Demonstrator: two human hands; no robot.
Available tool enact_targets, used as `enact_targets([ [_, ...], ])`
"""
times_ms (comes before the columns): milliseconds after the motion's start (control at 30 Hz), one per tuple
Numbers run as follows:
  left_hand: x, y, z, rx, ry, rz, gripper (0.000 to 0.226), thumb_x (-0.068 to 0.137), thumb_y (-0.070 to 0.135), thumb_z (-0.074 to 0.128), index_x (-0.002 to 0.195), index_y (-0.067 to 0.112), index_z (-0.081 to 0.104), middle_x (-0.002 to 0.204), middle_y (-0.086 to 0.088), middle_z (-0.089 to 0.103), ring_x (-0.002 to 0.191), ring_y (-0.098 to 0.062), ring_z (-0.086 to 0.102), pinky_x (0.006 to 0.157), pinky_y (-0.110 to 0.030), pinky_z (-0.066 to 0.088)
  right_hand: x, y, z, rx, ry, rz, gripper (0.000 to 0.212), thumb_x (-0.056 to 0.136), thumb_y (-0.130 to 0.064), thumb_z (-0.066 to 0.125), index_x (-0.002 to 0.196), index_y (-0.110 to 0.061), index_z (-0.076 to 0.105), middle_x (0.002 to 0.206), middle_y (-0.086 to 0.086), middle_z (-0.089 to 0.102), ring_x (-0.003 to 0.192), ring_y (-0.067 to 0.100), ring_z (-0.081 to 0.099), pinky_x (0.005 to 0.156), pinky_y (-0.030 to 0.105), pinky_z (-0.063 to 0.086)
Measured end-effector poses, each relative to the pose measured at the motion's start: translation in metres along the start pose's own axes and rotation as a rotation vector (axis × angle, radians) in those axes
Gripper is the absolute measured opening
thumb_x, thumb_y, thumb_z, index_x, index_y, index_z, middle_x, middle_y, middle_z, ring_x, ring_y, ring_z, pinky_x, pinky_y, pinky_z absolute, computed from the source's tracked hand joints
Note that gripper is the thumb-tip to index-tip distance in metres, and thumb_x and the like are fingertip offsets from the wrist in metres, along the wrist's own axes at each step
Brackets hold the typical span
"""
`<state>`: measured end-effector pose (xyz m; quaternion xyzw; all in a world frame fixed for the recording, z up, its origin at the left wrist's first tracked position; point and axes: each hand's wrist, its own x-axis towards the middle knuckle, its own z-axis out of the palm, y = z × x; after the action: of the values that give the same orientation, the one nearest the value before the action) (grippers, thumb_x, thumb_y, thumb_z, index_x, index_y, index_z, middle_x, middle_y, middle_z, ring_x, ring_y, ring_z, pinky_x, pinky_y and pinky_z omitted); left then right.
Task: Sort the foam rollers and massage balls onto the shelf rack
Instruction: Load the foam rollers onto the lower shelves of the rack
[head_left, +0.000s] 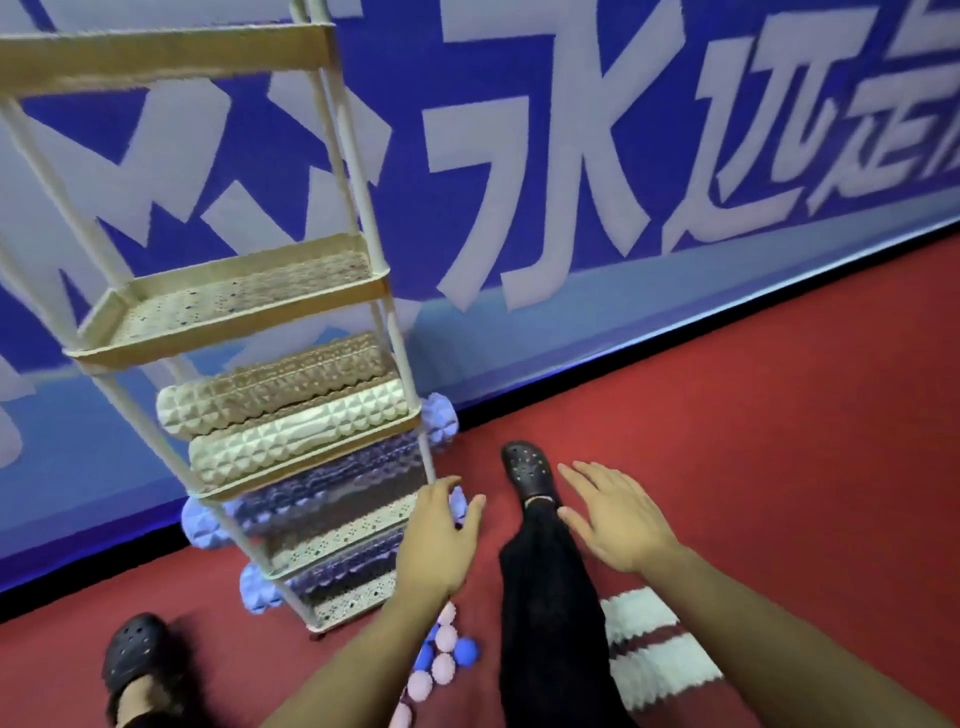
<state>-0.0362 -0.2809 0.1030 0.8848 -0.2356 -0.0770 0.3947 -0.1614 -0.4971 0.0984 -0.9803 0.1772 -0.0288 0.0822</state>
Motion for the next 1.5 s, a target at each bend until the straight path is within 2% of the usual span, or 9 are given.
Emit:
enact_targets([
  [267,-0.031,0.019,0.144,0.122,-0.305,0.062,0.052,0.098,0.050,0.059,0.139,0.019,0.054,0.136,-0.002,0.056,0.128,-0.022,0.052,0.111,-0.033,0.037,-0.094,0.120,0.104,0.123,-0.251,0.343,0.067,0.101,-0.057,0.040,0.159,-0.028,0.021,0.162,-0.001,0.030,0.147,0.021,0.030,0.120,0.037,0.026],
  [533,-0.050,-0.001,0.193,0.398,-0.408,0.121,0.053,0.097,0.063,0.047,0.139,0.031,0.052,0.136,0.011,0.053,0.130,-0.016,0.049,0.110,-0.034,0.033,-0.118,0.154,0.192,0.255,-0.488,0.554,0.068,0.095,-0.055,0.051,0.155,-0.032,0.026,0.155,-0.002,0.038,0.133,0.029,0.047,0.104,0.042,0.044],
  [667,-0.048,-0.001,0.197,0.372,-0.367,0.129,0.045,0.095,0.063,0.050,0.129,0.034,0.055,0.129,0.016,0.055,0.124,-0.013,0.050,0.106,-0.033,0.034,-0.111,0.160,0.232,0.593,-0.479,0.965,0.080,0.089,-0.057,0.062,0.151,-0.017,0.030,0.141,0.017,0.048,0.122,0.039,0.055,0.098,0.044,0.049],
  [767,-0.041,-0.004,0.200,0.341,-0.353,0.102,0.044,0.093,0.063,0.053,0.126,0.034,0.056,0.129,0.016,0.055,0.122,-0.013,0.052,0.105,-0.036,0.037,-0.107,0.167,0.260,0.838,-0.450,1.172,0.073,0.088,-0.055,0.066,0.130,0.003,0.052,0.122,0.017,0.058,0.121,0.035,0.057,0.104,0.041,0.046],
  [867,-0.034,-0.009,0.201,0.281,-0.322,0.061,0.048,0.090,0.066,0.052,0.123,0.032,0.059,0.127,0.014,0.058,0.121,-0.016,0.055,0.106,-0.043,0.043,-0.110,0.166,0.285,0.913,-0.499,1.176,0.069,0.083,-0.072,0.058,0.107,-0.010,0.074,0.113,0.009,0.062,0.118,0.031,0.060,0.106,0.041,0.045],
  [1033,-0.029,-0.012,0.204,0.265,-0.318,0.029,0.048,0.088,0.069,0.051,0.122,0.035,0.057,0.125,0.016,0.057,0.119,-0.014,0.056,0.106,-0.046,0.044,-0.115,0.148,0.328,1.252,-0.384,1.376,0.055,0.070,-0.064,0.080,0.085,-0.012,0.069,0.070,-0.004,0.064,0.057,0.008,0.057,0.054,0.022,0.044],
  [1100,-0.029,-0.012,0.205,0.267,-0.322,0.027,0.046,0.089,0.067,0.053,0.121,0.036,0.057,0.124,0.016,0.057,0.119,-0.013,0.056,0.106,-0.045,0.044,-0.109,0.136,0.335,1.350,-0.386,1.397,0.047,0.081,-0.057,0.074,0.073,-0.012,0.062,0.052,-0.007,0.057,0.046,0.007,0.054,0.048,0.021,0.041],
  [1300,-0.036,-0.015,0.204,0.273,-0.271,-0.029,0.043,0.090,0.064,0.058,0.122,0.035,0.059,0.123,0.019,0.058,0.116,-0.009,0.053,0.105,-0.042,0.044,-0.091,0.117,0.355,1.761,-0.237,1.466,0.033,0.097,-0.045,0.060,0.108,-0.015,0.065,0.097,0.002,0.064,0.072,0.012,0.066,0.065,0.029,0.054],
  [1500,-0.038,-0.017,0.209,0.324,-0.286,-0.031,0.042,0.092,0.063,0.056,0.122,0.033,0.059,0.122,0.014,0.059,0.116,-0.015,0.055,0.106,-0.042,0.042,-0.107,0.110,0.363,2.187,0.004,1.436,0.060,0.072,-0.035,0.088,0.116,-0.005,0.060,0.120,0.017,0.062,0.111,0.034,0.064,0.090,0.046,0.056],
])
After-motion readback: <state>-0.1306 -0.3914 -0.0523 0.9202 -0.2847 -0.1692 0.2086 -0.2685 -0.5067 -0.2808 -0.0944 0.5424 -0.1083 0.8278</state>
